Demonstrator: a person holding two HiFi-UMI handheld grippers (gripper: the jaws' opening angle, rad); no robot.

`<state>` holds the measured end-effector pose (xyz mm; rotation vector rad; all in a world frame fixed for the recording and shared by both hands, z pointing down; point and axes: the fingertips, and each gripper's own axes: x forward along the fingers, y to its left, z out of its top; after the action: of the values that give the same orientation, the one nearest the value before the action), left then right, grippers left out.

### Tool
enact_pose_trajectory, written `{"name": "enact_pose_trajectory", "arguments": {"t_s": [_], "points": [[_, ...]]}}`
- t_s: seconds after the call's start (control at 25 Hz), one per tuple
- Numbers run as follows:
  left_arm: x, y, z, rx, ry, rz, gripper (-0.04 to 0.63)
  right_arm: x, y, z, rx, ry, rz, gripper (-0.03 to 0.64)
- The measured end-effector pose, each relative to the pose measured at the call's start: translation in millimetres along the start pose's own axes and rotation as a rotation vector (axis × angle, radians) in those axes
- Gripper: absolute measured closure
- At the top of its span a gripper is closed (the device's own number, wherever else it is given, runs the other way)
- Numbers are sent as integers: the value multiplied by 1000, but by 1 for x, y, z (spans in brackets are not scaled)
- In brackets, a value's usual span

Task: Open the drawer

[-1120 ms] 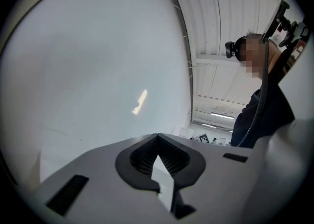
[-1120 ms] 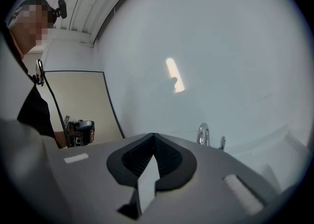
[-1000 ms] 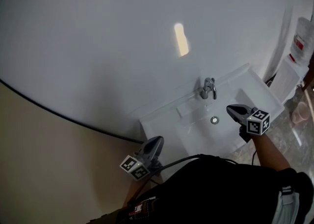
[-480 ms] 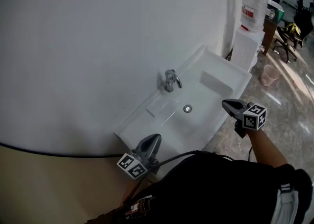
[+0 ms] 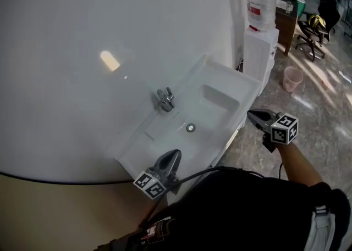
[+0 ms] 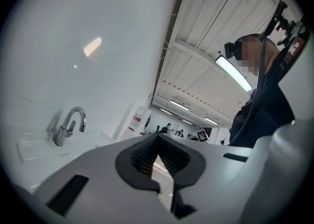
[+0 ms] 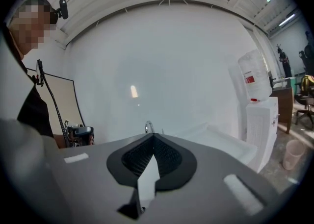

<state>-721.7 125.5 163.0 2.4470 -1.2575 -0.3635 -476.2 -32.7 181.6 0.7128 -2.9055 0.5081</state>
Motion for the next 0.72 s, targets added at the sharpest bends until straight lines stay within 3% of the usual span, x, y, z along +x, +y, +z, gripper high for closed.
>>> {"name": "enact_pose_trajectory", "arguments": {"t_s": [0.28, 0.72], "points": [[90, -46, -38, -33, -12, -26, 595, -67, -70, 0, 4, 19, -12, 615], [162, -84, -62, -34, 35, -89, 595, -114, -115, 8, -8, 14, -25, 615]]}}
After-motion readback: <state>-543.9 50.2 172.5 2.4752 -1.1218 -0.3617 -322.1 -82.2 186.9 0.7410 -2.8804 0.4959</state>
